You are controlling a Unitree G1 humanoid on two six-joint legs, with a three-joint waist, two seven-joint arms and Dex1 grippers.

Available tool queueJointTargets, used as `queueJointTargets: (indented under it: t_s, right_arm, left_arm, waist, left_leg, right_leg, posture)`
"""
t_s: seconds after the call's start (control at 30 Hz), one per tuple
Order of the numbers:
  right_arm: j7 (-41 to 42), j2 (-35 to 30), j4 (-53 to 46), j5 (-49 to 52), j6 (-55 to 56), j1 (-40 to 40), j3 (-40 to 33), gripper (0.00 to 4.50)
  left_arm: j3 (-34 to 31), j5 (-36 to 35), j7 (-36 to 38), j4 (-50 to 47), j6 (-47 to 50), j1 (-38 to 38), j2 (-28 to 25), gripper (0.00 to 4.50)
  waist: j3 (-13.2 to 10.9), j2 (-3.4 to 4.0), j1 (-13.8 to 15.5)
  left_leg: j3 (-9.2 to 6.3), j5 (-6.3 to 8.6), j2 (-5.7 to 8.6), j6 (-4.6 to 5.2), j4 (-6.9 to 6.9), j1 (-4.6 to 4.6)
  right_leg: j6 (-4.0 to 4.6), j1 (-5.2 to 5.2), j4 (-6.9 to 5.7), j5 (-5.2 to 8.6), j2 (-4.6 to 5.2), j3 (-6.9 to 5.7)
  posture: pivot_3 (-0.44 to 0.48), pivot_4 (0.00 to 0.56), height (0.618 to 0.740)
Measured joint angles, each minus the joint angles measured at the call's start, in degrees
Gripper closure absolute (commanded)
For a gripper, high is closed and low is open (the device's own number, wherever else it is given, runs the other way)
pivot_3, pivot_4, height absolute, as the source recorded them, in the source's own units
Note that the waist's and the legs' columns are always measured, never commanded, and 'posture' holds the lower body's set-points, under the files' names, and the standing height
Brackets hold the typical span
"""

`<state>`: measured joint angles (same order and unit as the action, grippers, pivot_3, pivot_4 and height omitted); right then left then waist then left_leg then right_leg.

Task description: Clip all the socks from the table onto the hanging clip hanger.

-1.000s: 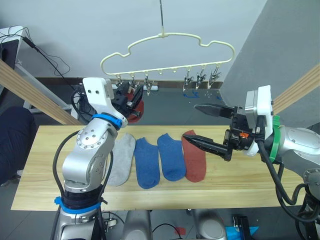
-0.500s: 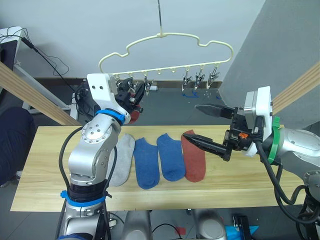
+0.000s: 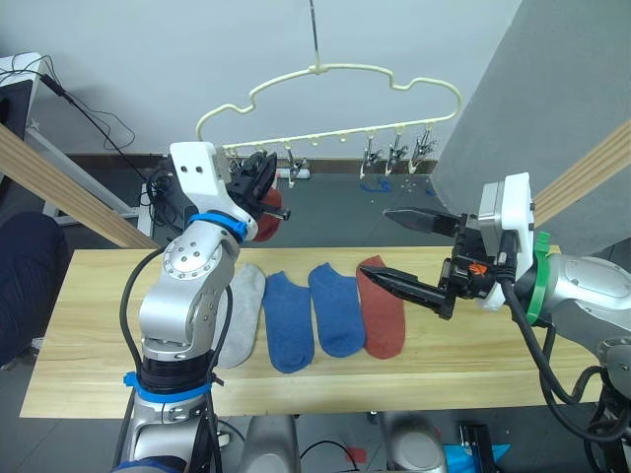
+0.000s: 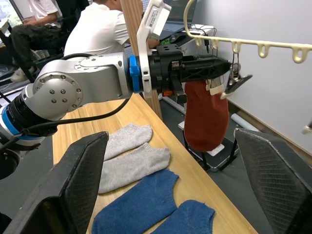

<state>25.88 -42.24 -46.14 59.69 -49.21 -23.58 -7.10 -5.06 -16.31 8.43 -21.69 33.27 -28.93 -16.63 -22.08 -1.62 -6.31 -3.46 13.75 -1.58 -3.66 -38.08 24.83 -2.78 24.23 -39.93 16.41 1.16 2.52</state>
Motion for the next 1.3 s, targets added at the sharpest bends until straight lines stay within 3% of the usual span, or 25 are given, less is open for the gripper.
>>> queueJointTargets:
  t_s: [0.4,0.57,0.73,1.07,1.3]
  right_arm:
    - [0.15,-0.84,0.15,0.09,-0.38,-0.16,0.8,0.16]
    - [-2.62,-4.86,4.2,-2.7,-7.09,-3.39,6.23,0.16]
    - [-7.12,-4.52,9.79,-8.71,-13.26,-5.95,11.05,0.08]
    - [-17.37,7.17,21.28,-19.51,-27.5,-10.97,18.01,0.08]
    - [-18.46,13.13,26.16,-25.97,-28.17,-12.1,20.21,0.08]
  left_arm:
    - [-0.66,-0.13,-0.1,0.06,0.06,-0.01,0.05,4.31]
    - [-1.51,-1.35,-0.59,-0.35,1.79,-0.58,1.3,4.31]
    - [-1.55,-1.53,-1.34,-0.97,2.82,-0.75,1.47,4.31]
    - [-1.41,-1.45,-2.2,-2.54,3.88,-0.62,2.21,4.31]
    - [-1.37,-1.45,-2.69,-2.55,3.96,-0.64,2.61,4.31]
  waist:
    - [0.0,0.0,0.0]
    - [-0.01,-0.02,0.0]
    - [-0.05,-0.03,0.04]
    - [-0.11,-0.05,0.09]
    - [-0.12,-0.03,0.06]
  left_leg:
    - [0.0,0.0,0.0,0.0,0.0,0.0]
    - [-0.01,0.0,0.0,0.0,-0.01,0.0]
    - [0.02,0.0,0.0,0.0,0.04,0.01]
    - [0.05,0.0,-0.01,0.0,0.09,0.02]
    - [0.05,0.0,-0.01,0.0,0.12,0.02]
  right_leg:
    - [0.0,0.0,0.01,0.0,0.0,0.0]
    - [-0.01,0.0,0.0,0.0,0.0,-0.01]
    - [-0.01,0.02,0.06,0.0,0.0,0.02]
    - [-0.01,0.04,0.1,0.0,0.01,0.05]
    - [-0.01,0.06,0.11,0.0,0.0,0.05]
  posture:
    - [-0.235,0.385,0.74]
    - [-0.227,0.391,0.74]
    - [-0.218,0.402,0.74]
    - [-0.205,0.414,0.74]
    - [-0.203,0.412,0.74]
